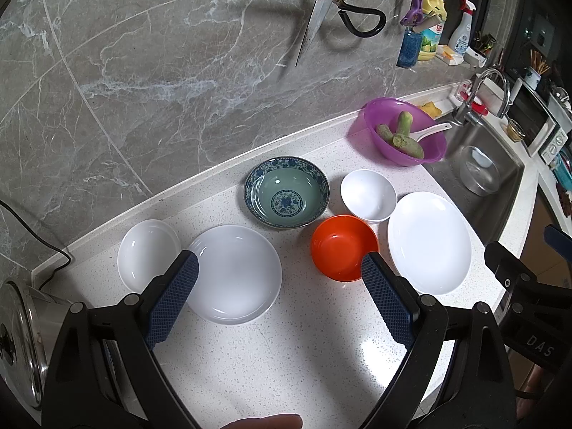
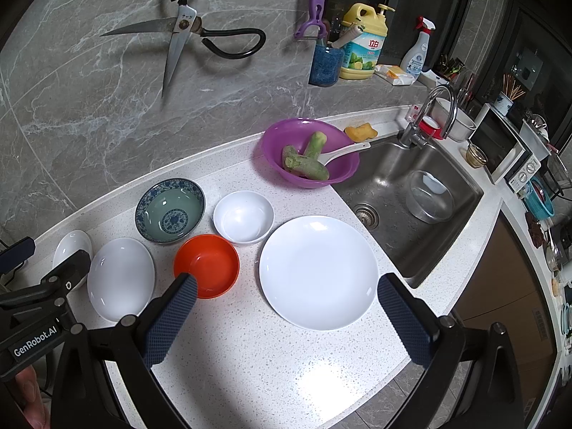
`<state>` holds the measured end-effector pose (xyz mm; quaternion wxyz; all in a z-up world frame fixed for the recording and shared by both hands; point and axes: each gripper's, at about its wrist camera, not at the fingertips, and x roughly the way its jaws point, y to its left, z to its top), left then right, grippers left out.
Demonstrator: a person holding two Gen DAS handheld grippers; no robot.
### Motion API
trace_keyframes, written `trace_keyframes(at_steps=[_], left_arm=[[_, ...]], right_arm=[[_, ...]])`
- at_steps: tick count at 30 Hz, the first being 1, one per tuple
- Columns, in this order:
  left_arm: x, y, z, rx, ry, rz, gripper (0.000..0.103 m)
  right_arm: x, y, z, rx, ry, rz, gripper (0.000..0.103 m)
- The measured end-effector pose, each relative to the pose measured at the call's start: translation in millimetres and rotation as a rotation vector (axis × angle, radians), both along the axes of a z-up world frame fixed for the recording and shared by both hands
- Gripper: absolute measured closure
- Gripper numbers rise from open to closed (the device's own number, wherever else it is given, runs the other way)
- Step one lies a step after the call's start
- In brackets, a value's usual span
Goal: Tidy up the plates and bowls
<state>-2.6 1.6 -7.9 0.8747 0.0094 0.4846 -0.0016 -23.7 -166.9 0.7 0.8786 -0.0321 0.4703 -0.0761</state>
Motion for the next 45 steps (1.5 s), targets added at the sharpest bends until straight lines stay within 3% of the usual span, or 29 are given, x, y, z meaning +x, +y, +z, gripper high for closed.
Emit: trace_keyframes(at_steps=[45], left_arm=[[-4.5,1.4,-17.6,-0.006,0.011,-0.010,0.010]], right_arm=[[-7.0,-2.0,-4.6,0.002,0.003,0.001,0.000]])
